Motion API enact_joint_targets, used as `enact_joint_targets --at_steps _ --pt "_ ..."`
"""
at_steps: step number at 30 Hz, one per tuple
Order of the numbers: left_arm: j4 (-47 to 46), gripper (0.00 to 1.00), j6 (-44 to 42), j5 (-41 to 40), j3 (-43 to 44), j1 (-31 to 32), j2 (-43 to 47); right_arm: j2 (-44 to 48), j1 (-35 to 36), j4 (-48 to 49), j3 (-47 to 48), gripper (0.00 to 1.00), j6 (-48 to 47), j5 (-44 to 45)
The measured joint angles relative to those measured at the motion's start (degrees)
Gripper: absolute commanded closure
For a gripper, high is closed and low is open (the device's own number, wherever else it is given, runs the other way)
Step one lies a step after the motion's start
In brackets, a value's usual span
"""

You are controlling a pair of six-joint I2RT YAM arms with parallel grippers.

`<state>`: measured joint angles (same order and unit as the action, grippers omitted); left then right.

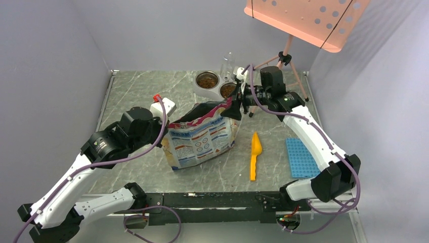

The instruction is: Serve the pet food

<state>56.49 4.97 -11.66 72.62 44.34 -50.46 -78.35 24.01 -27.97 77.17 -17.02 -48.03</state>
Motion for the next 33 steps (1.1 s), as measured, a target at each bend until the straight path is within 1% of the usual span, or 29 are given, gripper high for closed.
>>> enact_joint_targets --at_steps 1,2,4,5,6,9,11,14,16,18,21,26,29,31,33 --pt "-0.2 1.00 0.2 -0.5 -0.1 0.0 0.0 -0.5 0.0 -0.3 0.4 0.39 -0.3 -1.1" --pt "-0.5 1.00 0.2 -1.0 -0.2 0.0 0.0 -0.5 0.0 -0.6 0.3 0.51 -0.5 -2.0" --pt "-0.9 1.00 0.6 -1.7 -0.4 0.0 0.0 0.2 0.0 0.3 -1.0 0.71 -0.3 -2.6" --pt "-1.0 1.00 1.0 -2.0 -0.6 0.0 0.0 0.8 0.0 1.0 -1.8 0.84 -0.3 -2.6" --pt "-1.1 1.00 1.6 -2.6 -0.7 0.0 0.0 1.7 -0.1 1.9 -3.0 0.99 0.3 -2.5" --pt "-1.0 1.00 5.8 -6.0 -0.6 -0.4 -0.4 4.3 -0.1 4.0 -6.0 1.00 2.4 -0.9" --pt "-0.5 1.00 8.8 -7.4 0.4 -2.0 -1.6 5.7 0.3 5.1 -7.2 1.00 4.0 1.2" --pt "-0.1 1.00 12.4 -6.7 3.0 -6.8 -5.2 7.3 1.2 7.6 -9.1 1.00 6.4 4.7" --pt "0.0 1.00 13.7 -4.9 5.5 -10.3 -8.5 8.9 1.7 9.5 -10.9 1.00 7.8 7.3" --pt "0.0 1.00 14.5 -4.4 8.0 -11.9 -11.8 10.1 2.1 10.0 -12.0 1.00 8.4 9.1" --pt "0.6 1.00 15.6 -4.3 10.4 -12.7 -14.7 10.4 3.3 8.9 -11.5 1.00 8.3 12.0" --pt "4.5 1.00 16.9 -5.4 12.1 -13.7 -15.9 8.7 9.0 6.3 -8.1 1.00 6.5 18.5" --pt "6.0 0.84 18.6 -5.6 12.2 -15.1 -15.5 8.7 11.0 6.3 -8.0 1.00 6.9 20.7" --pt "7.1 0.66 20.3 -5.0 12.2 -16.4 -15.0 8.7 11.8 6.8 -8.2 1.00 7.9 21.1" --pt "8.5 0.42 22.4 -3.9 12.3 -18.2 -14.2 9.0 12.2 7.1 -8.4 1.00 8.7 21.4"
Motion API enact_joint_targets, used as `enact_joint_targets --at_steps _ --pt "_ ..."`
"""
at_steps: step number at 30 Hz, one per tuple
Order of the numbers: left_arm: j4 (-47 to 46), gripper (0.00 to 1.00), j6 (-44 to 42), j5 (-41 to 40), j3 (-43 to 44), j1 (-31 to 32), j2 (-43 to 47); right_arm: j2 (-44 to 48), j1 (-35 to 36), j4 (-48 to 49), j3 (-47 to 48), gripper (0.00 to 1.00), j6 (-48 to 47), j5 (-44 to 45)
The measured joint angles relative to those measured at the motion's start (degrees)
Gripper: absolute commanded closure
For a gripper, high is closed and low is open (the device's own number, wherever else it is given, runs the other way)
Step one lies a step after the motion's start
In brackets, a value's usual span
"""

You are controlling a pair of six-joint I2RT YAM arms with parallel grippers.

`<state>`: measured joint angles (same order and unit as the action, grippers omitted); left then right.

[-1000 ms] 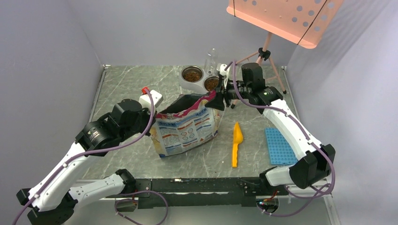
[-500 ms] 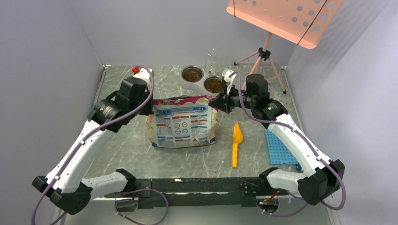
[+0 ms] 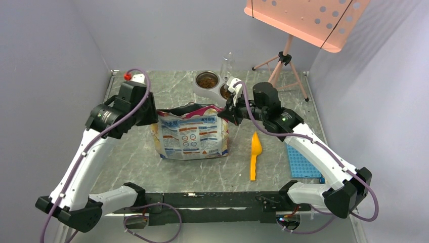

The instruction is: Serve the pet food

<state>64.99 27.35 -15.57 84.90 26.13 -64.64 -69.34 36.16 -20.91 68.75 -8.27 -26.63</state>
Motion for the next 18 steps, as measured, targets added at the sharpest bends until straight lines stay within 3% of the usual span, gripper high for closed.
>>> enact_joint_targets --at_steps 2,5,12,18 --pt "1.8 0.25 2.5 0.9 0.6 -1.9 1.1 0.2 0.3 -0.3 -0.1 1.00 0.8 0.5" --pt "3.9 0.13 6.3 2.4 2.5 -3.8 3.5 0.2 0.4 -0.3 -0.1 1.00 1.7 0.7" --pt "4.7 0.02 20.9 10.7 6.5 -6.0 10.8 0.2 0.8 -0.5 -0.1 1.00 2.1 0.8" --pt "5.2 0.01 38.7 24.1 6.7 -12.2 8.0 0.7 1.5 -1.4 -0.1 1.00 1.8 1.6"
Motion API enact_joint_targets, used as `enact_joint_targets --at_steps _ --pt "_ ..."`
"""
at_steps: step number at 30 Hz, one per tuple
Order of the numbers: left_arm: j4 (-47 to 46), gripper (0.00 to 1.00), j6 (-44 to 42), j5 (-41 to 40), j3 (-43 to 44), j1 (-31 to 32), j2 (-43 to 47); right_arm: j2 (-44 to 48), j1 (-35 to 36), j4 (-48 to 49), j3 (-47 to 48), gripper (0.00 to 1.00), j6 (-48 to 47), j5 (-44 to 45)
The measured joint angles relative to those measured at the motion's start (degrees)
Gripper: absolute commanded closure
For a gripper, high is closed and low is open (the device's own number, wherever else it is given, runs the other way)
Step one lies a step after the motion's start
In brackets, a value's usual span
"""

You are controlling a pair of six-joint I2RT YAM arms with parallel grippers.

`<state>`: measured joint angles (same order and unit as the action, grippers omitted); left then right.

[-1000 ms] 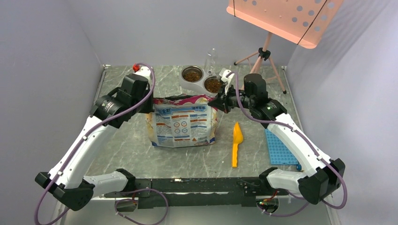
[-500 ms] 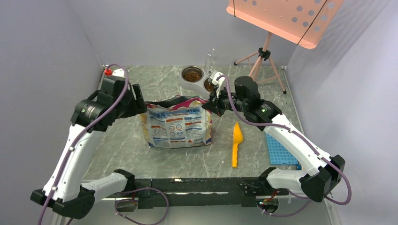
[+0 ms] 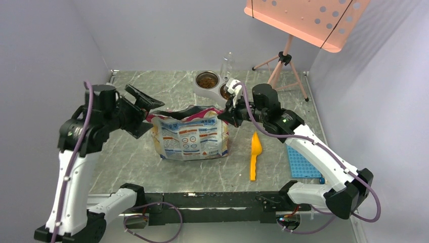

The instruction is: Serve the pet food

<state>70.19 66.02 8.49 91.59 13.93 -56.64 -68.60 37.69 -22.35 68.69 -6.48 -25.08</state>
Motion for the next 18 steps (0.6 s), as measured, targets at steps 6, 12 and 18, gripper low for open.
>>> enact_joint_targets --at_steps 6,12,18 --pt "-5.6 0.01 16.9 5.4 -12.5 -2.5 -0.3 1.8 0.8 -1.3 -0.9 1.00 -0.6 0.7" --pt "-8.5 0.20 28.3 8.3 -20.3 -2.6 2.5 2.6 1.2 -3.0 -1.0 1.00 -1.9 1.2" --pt "-11.4 0.59 34.1 7.9 -25.5 -2.6 5.9 3.3 1.9 -5.5 -0.7 0.86 -4.8 1.7"
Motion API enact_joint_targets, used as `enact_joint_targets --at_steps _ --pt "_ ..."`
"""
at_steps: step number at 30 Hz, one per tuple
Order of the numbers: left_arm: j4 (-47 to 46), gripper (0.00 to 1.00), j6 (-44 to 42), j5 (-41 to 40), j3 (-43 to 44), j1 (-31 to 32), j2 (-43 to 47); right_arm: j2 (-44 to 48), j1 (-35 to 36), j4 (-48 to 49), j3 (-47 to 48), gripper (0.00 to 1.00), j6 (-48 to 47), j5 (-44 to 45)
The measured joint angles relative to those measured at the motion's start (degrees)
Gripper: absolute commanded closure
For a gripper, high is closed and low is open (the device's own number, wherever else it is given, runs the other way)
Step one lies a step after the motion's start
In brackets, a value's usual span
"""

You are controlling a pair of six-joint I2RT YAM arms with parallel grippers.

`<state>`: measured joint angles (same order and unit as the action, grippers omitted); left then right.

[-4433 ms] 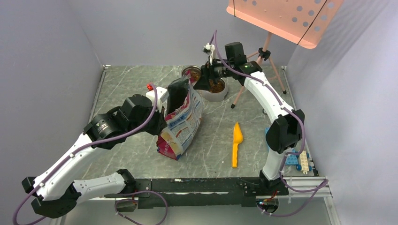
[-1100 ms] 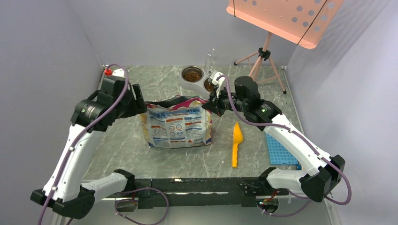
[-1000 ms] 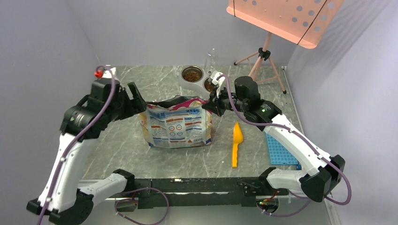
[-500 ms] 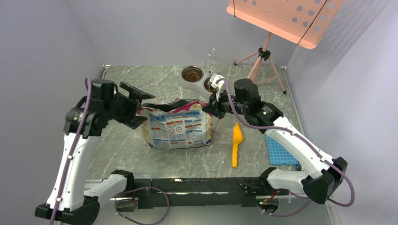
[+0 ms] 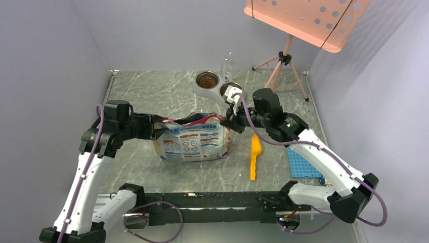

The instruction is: Serve the pet food

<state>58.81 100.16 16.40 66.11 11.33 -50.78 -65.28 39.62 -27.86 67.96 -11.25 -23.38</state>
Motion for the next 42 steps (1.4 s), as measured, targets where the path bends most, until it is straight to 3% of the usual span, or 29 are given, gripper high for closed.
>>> enact_joint_targets --at_steps 4,8,14,17,22,24,27,29,34,37,39,42 --pt "-0.5 0.73 0.4 -0.3 0.0 0.0 0.4 0.0 2.0 -4.1 2.1 0.67 -3.7 1.9" --pt "-0.5 0.78 -0.1 -0.4 0.0 0.0 0.5 -1.6 4.4 -6.8 4.9 0.44 -7.4 4.8" --pt "1.8 0.78 -2.0 -1.2 2.1 0.0 -0.5 -10.7 10.9 -8.5 13.6 0.38 -12.4 7.2" --pt "2.5 0.76 -2.6 -1.3 2.4 0.0 -0.5 -17.4 15.0 -8.7 19.5 0.41 -14.9 10.2" --pt "3.5 0.53 -3.7 -2.7 3.2 -0.1 -0.5 -27.0 21.8 -10.0 28.3 0.52 -19.3 17.2" --pt "4.0 0.51 -3.4 -3.4 3.6 -0.3 -0.5 -29.3 23.4 -10.4 30.0 0.64 -20.6 19.5" --pt "4.4 0.57 -3.3 -4.3 3.6 -0.7 -0.5 -30.1 24.4 -11.6 30.2 0.90 -22.1 22.3" --pt "4.1 0.59 -2.9 -4.7 3.3 -1.1 -0.4 -29.9 24.5 -12.2 30.2 1.00 -22.5 23.6" --pt "2.8 0.73 -1.4 -5.3 2.0 -2.0 0.1 -29.5 24.7 -12.9 30.1 1.00 -23.4 24.9" --pt "2.2 0.91 -1.1 -5.8 2.0 -2.2 -0.1 -29.3 24.7 -13.5 30.1 1.00 -23.9 24.6" --pt "2.3 1.00 -1.3 -5.7 2.0 -2.2 -0.2 -29.1 24.7 -13.6 29.8 0.84 -24.3 24.4" --pt "2.3 1.00 -1.5 -5.7 2.1 -2.4 -0.5 -28.9 24.7 -13.8 29.7 0.72 -24.1 24.4"
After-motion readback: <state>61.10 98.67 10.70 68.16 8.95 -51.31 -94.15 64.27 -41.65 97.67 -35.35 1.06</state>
